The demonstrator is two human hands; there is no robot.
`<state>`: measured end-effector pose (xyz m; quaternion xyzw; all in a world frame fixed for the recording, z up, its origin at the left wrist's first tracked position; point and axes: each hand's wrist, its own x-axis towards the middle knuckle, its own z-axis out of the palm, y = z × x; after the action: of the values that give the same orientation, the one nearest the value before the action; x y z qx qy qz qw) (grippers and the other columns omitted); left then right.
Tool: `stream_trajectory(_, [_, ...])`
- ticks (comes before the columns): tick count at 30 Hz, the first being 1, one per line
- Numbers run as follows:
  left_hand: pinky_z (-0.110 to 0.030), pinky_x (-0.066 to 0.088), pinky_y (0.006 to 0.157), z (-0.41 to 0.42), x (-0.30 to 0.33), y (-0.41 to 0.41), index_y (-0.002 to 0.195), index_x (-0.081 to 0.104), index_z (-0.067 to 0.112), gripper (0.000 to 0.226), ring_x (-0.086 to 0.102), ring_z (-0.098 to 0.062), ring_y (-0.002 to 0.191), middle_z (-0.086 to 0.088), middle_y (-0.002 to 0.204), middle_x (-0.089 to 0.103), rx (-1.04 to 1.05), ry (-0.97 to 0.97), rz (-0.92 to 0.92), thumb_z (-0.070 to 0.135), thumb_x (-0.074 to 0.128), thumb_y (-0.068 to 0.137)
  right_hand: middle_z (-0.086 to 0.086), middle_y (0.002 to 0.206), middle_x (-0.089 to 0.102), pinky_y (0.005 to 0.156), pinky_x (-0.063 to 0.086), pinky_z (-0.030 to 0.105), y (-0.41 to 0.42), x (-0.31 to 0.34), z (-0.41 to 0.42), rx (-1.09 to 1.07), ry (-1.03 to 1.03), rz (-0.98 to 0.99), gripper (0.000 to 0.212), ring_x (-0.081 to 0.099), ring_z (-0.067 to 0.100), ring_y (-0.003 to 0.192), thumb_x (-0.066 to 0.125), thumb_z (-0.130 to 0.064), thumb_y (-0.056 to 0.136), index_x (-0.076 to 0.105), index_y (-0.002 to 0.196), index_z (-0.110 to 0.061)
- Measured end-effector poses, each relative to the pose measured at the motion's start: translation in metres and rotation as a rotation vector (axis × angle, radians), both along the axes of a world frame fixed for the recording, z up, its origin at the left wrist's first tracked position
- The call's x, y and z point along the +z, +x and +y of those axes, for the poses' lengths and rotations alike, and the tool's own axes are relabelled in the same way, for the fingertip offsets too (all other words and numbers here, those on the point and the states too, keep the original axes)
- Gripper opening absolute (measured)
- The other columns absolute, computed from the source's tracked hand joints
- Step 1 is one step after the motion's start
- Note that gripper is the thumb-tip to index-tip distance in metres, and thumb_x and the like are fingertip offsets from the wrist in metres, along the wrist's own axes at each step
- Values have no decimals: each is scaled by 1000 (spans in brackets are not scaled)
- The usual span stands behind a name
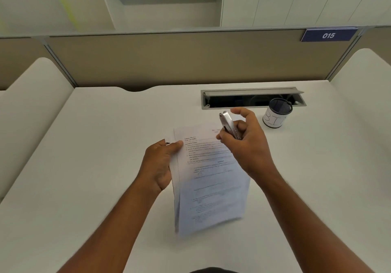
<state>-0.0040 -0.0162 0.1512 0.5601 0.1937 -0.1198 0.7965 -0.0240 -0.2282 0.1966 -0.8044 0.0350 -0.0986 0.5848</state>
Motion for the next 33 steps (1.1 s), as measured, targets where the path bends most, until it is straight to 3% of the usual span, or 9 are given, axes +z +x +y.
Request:
stream_trajectory(3, [-42, 63, 69, 5, -28, 23, 70, 75, 14, 22, 78, -30, 80, -15, 92, 81, -40, 97, 28, 5, 71, 90, 0, 89, 75, 70, 53, 26, 10, -15, -3, -37, 101, 102, 53, 74, 11, 82, 73, -15, 88, 46, 129, -35])
stream_trajectory(6, [-41, 63, 71, 7, -53, 41, 88, 73, 12, 6, 77, -29, 84, -12, 96, 81, -52, 201, 29, 9, 71, 92, 0, 85, 78, 71, 57, 29, 22, -33, -8, -75, 222, 178, 48, 76, 10, 79, 71, -13, 89, 49, 127, -32])
stream_trajectory(10, [-44, 62, 83, 7, -79, 57, 104, 75, 18, 15, 75, -28, 95, -8, 105, 79, -116, 286, -4, 10, 66, 95, -4, 83, 79, 74, 61, 30, 41, -60, -23, -133, 323, 259, 43, 77, 15, 79, 72, -15, 89, 52, 125, -30])
stream_trajectory(14, [-30, 61, 69, 6, -95, 63, 98, 75, 26, 17, 76, -19, 88, 2, 98, 80, -125, 363, -35, 12, 65, 97, -2, 78, 78, 70, 61, 27, 65, -84, -44, -237, 398, 303, 35, 74, 14, 71, 73, -12, 86, 58, 113, -30])
stream_trajectory(21, [-23, 60, 67, 11, -104, 71, 97, 75, 29, 17, 76, -10, 80, 8, 88, 81, -103, 425, -113, 15, 65, 98, 8, 82, 73, 52, 50, 26, 114, -101, -108, -513, 356, 311, 39, 62, 13, 55, 70, -5, 84, 60, 120, -14])
stream_trajectory(25, [-19, 59, 63, 14, -107, 72, 97, 76, 28, 17, 77, -8, 80, 11, 89, 81, -83, 411, -139, 15, 64, 98, 19, 102, 73, 57, 51, 28, 144, -93, -150, -693, 316, 265, 38, 66, 20, 68, 69, -5, 82, 62, 119, -12])
stream_trajectory(29, [-21, 60, 63, 14, -111, 70, 95, 76, 27, 17, 78, -13, 82, 8, 91, 81, -81, 409, -154, 16, 63, 99, 16, 113, 71, 71, 59, 33, 170, -86, -182, -809, 288, 258, 42, 72, 30, 94, 68, -5, 80, 63, 121, -13])
stream_trajectory(31, [-22, 60, 63, 13, -112, 70, 93, 77, 29, 20, 78, -14, 83, 6, 93, 82, -80, 401, -163, 16, 63, 99, 16, 109, 72, 70, 60, 33, 181, -81, -191, -841, 255, 247, 38, 73, 29, 92, 68, -4, 78, 66, 115, -11])
stream_trajectory(33, [-23, 61, 64, 13, -112, 69, 92, 78, 32, 22, 78, -13, 83, 5, 95, 82, -84, 392, -168, 17, 63, 99, 15, 101, 74, 59, 55, 28, 187, -78, -197, -826, 201, 249, 28, 71, 26, 80, 68, -3, 77, 69, 104, -8])
